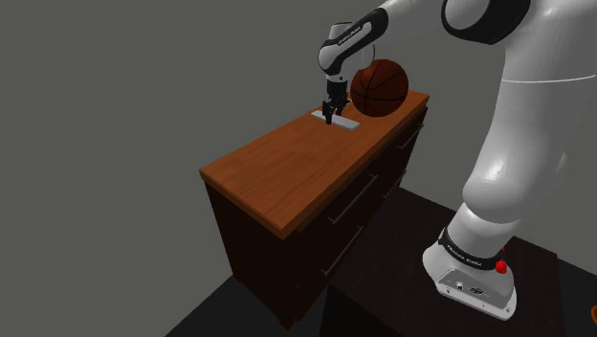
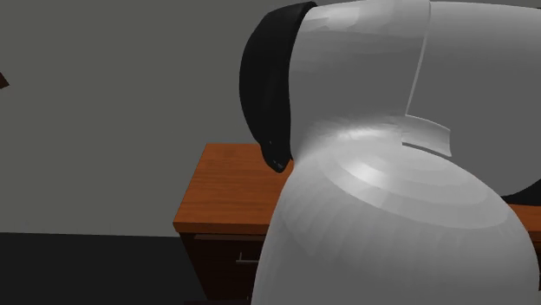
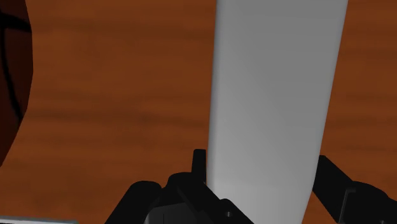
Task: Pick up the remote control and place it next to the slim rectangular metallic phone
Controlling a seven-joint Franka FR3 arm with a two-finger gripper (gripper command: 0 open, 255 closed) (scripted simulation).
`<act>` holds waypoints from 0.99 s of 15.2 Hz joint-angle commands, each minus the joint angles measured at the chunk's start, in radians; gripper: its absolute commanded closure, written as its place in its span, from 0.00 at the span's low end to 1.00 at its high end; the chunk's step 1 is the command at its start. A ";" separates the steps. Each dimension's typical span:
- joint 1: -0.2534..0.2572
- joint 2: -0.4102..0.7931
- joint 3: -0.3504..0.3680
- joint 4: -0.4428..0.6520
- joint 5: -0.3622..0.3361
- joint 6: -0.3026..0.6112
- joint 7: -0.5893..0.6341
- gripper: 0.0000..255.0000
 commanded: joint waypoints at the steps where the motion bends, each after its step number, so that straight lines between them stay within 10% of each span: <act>1: 0.001 0.013 0.001 -0.015 0.001 0.029 0.001 1.00; 8: 0.001 0.013 0.001 -0.015 0.001 0.029 0.001 1.00; 9: 0.001 0.013 0.001 -0.015 0.001 0.029 0.001 0.00; 15: 0.001 -0.004 0.000 -0.003 -0.001 0.000 0.002 0.00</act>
